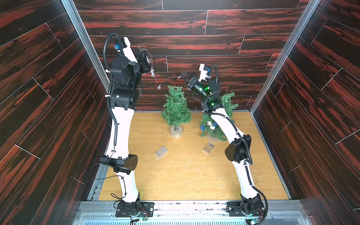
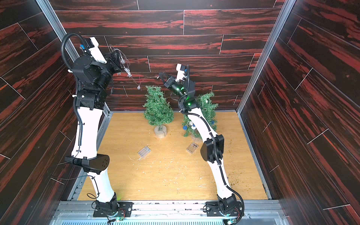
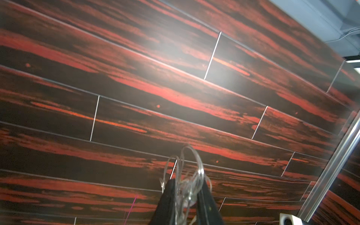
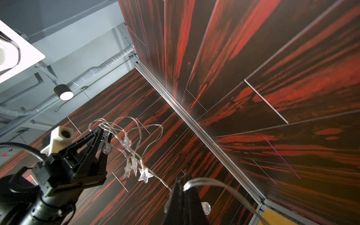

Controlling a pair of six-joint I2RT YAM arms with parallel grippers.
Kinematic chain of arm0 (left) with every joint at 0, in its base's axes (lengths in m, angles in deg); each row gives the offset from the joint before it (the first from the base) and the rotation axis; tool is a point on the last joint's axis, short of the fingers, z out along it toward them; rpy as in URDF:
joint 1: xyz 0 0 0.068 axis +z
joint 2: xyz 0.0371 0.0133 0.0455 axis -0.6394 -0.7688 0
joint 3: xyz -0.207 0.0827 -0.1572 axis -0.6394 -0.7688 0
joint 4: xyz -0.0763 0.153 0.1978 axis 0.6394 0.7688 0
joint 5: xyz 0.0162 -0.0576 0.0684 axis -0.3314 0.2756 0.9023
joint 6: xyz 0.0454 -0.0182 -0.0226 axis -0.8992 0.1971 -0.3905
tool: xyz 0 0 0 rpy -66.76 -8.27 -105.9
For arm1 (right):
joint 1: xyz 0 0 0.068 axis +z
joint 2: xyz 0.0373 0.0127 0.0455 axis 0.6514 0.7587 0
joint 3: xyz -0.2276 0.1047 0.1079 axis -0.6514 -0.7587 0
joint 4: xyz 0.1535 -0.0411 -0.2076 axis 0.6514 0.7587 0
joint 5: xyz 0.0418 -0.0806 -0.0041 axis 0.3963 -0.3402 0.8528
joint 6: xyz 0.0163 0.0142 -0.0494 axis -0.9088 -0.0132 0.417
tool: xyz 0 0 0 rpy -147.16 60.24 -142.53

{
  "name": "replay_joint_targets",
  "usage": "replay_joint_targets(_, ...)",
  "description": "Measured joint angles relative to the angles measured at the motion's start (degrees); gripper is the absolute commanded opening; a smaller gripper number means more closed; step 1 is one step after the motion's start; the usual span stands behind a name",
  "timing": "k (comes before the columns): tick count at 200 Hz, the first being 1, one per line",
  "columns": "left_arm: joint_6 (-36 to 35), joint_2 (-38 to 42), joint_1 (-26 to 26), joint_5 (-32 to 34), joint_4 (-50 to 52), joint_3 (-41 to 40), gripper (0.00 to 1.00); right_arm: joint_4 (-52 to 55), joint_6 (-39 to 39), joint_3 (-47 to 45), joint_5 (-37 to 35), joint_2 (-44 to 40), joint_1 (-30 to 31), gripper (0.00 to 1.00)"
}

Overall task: Remove string lights from the small christmas tree
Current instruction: Remove the light string from the Christmas tree.

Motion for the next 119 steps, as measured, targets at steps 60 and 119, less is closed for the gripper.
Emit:
replay_joint_targets(60, 0.3, 0.0, 3.9, 2.1, 1.7, -4.5, 0.00, 4.0, 0.7, 1.4, 0.1, 4.4, 0.1, 0.25)
replay_joint_targets(119, 3.4, 0.0, 7.8, 5.0, 5.7, -8.7, 0.00, 6.0, -0.1, 1.4, 4.7, 4.5, -0.7, 0.53)
